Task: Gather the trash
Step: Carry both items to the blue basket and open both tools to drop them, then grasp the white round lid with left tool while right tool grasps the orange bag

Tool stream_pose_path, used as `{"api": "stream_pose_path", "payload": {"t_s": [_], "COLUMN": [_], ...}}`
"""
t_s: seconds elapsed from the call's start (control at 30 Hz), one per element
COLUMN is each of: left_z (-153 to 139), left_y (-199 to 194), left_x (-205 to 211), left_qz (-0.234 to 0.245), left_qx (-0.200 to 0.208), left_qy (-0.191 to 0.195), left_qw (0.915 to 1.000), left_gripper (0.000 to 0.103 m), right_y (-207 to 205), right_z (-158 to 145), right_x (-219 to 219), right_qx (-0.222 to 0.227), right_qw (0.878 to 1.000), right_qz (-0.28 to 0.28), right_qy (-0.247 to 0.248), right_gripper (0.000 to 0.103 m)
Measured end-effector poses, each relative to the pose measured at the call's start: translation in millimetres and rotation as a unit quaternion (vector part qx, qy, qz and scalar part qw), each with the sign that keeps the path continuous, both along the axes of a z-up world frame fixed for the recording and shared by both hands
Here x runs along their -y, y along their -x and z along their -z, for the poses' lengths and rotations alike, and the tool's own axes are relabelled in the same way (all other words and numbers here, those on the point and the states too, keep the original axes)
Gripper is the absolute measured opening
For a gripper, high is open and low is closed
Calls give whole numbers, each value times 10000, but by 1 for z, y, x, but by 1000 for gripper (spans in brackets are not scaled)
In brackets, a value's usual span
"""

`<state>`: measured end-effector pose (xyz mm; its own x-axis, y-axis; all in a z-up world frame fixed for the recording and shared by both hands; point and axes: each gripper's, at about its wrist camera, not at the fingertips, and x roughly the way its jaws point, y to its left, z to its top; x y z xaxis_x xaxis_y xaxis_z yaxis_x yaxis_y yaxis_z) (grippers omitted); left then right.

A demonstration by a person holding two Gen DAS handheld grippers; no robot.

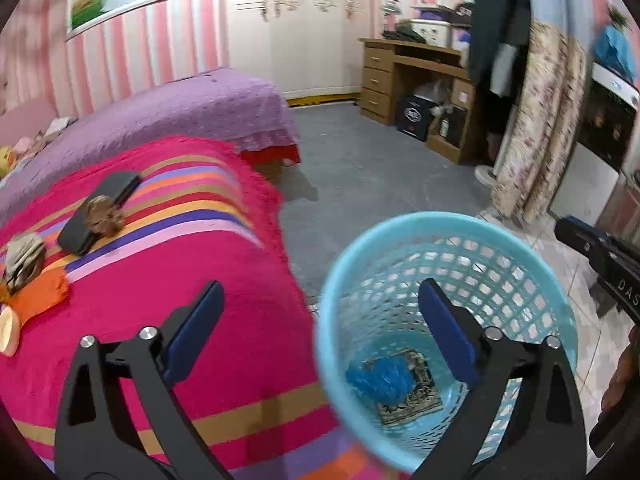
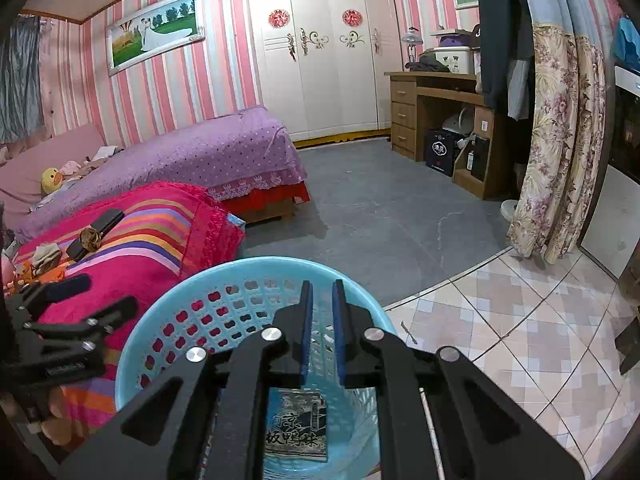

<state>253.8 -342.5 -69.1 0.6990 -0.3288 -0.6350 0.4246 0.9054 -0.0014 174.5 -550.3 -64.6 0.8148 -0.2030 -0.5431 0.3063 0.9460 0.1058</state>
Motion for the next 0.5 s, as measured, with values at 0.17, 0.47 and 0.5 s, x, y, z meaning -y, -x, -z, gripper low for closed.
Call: {"api": "stream_pose_path", "payload": {"t_s": [0.17,0.47,0.5], "left_z": [-15,-41,-42], "left_y": [1,4,3], "left_x": [-50,-165,-179], "left_qz": [-280,-1020,-1129], "left_qx": [122,519,568], "left_qy": [-4,-258,-334], "left_qw": [9995,9931,9914], "left_gripper": [97,97,97], "right_y": [-7,-36,-41], "right_z": [-4,-14,-15], "right_x": [-15,-79,-87], "right_qx": [141,284,272], "right_qw": [9998,9996,9996], "right_qz": [96,-18,-70], "right_qy": [-71,-49,-47], "right_gripper": [69,98,98]}}
